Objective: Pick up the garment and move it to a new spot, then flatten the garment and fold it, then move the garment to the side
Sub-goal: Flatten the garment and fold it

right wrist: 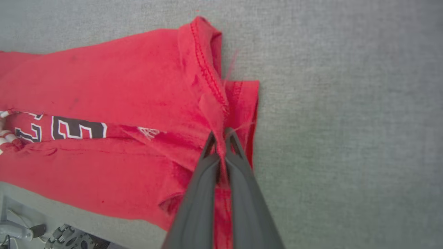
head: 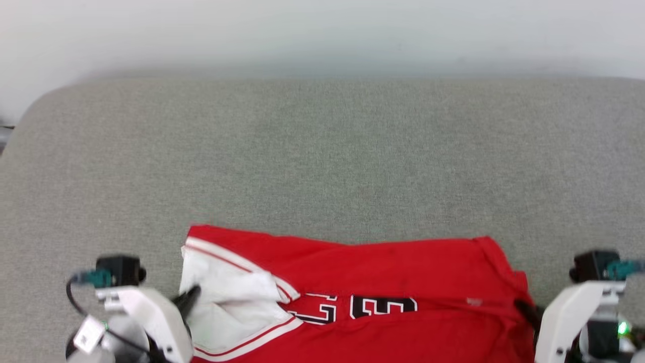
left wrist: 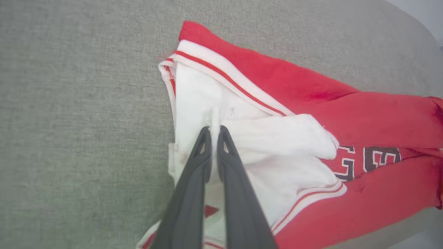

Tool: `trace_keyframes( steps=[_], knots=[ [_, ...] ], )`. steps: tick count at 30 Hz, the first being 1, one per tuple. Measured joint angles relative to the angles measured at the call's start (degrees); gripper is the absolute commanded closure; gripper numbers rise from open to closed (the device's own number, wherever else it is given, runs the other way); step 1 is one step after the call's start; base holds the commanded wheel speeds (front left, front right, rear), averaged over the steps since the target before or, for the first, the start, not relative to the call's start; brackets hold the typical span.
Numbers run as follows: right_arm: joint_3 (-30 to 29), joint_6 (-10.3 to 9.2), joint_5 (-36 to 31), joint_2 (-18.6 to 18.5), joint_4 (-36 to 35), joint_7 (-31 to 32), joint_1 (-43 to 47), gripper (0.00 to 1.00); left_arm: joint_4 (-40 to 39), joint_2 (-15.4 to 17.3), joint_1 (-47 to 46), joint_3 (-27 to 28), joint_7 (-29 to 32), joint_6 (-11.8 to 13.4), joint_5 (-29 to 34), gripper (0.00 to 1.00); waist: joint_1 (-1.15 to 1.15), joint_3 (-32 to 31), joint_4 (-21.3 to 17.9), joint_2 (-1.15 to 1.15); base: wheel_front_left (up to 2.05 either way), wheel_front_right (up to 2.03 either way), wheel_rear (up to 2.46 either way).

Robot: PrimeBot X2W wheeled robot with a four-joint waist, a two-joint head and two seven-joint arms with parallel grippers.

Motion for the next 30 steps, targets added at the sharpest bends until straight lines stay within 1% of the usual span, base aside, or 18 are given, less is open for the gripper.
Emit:
trace_keyframes(
  steps=[3,7,8,9,10,11,13,16,18,20,23,25,27,29,30],
  knots=[
    [-2.33,0.00,0.52,2.27,0.31,-0.53,3.35,1.00,-0.97,-0.63,3.83,0.15,-0.92,0.94,-1.26,1.00,0.00,-0.84,0.24,0.00,0.00,0.00,0.00],
    [-3.79,0.00,0.76,3.18,1.23,-1.35,6.10,1.00,-1.41,-1.30,7.44,0.20,-1.46,1.34,-2.66,1.00,0.00,-1.54,0.37,0.00,0.00,0.00,0.00],
    [-3.98,0.00,0.94,3.54,1.40,-1.66,6.80,0.73,-1.32,-1.45,7.82,-0.03,-1.67,1.34,-2.65,1.00,0.00,-1.74,0.47,0.00,0.00,0.00,0.00],
    [-4.21,0.00,1.01,3.94,1.43,-2.36,7.48,0.11,-1.23,-1.81,8.13,-0.10,-1.94,1.32,-2.93,0.69,0.00,-1.94,0.59,0.00,0.00,0.00,0.00],
    [-4.38,-0.01,1.08,4.27,1.40,-3.45,7.92,0.00,-1.11,-2.25,8.36,-0.25,-2.11,1.27,-3.01,0.23,0.00,-2.09,0.72,0.00,0.00,0.00,0.00],
    [-4.26,-0.01,0.94,4.32,1.34,-4.59,8.09,0.00,-0.86,-2.61,8.54,-0.47,-2.53,1.12,-2.93,0.00,0.00,-2.25,0.79,0.00,0.00,0.00,0.00],
    [-4.33,0.00,0.96,4.60,1.08,-7.43,8.28,0.00,-0.42,-2.92,8.61,-0.98,-3.09,0.81,-2.32,0.00,0.00,-2.54,0.96,0.00,0.00,0.00,0.00],
    [-3.71,-0.01,0.65,4.83,-0.18,-11.50,8.81,0.00,-0.37,-3.39,8.24,-1.07,-5.64,0.82,-0.46,0.00,0.00,-3.05,1.19,0.00,0.00,0.00,0.00],
    [-3.67,-0.01,0.33,4.76,-1.33,-13.86,8.78,0.00,-0.67,-3.76,7.47,-0.74,-8.54,1.07,1.54,0.00,0.00,-3.49,1.21,0.00,0.00,0.00,0.00],
    [-3.70,0.00,-0.49,4.58,-2.40,-14.78,8.73,0.00,-1.32,-4.04,6.52,-0.65,-11.10,1.09,3.30,0.00,0.00,-3.98,1.14,0.00,0.00,0.00,0.00],
    [-4.03,-0.01,-1.87,4.09,-3.78,-14.14,8.42,0.00,-2.42,-4.63,5.46,-0.38,-16.26,1.41,6.79,0.00,0.00,-4.86,0.95,0.00,0.00,0.00,0.00],
    [-4.33,-0.01,-2.56,3.86,-4.11,-13.19,8.27,0.00,-3.42,-5.34,4.54,0.44,-21.71,1.91,9.70,0.00,0.00,-5.56,0.83,0.00,0.00,0.00,0.00],
    [-4.79,-0.01,-3.07,3.41,-4.64,-12.11,8.21,0.00,-4.08,-5.99,3.79,0.82,-25.82,1.89,11.90,0.00,0.00,-6.29,0.76,0.00,0.00,0.00,0.00],
    [-5.24,-0.01,-3.94,2.75,-5.05,-10.50,8.23,0.00,-4.48,-6.64,3.66,0.85,-27.85,1.91,13.91,0.00,0.00,-6.84,0.85,0.00,0.00,0.00,0.00],
    [-5.46,-0.01,-4.81,1.82,-5.97,-8.50,8.43,0.00,-5.22,-7.45,3.43,1.49,-29.25,2.74,17.38,0.00,0.00,-7.43,1.34,0.00,0.00,0.00,0.00]
  ],
)
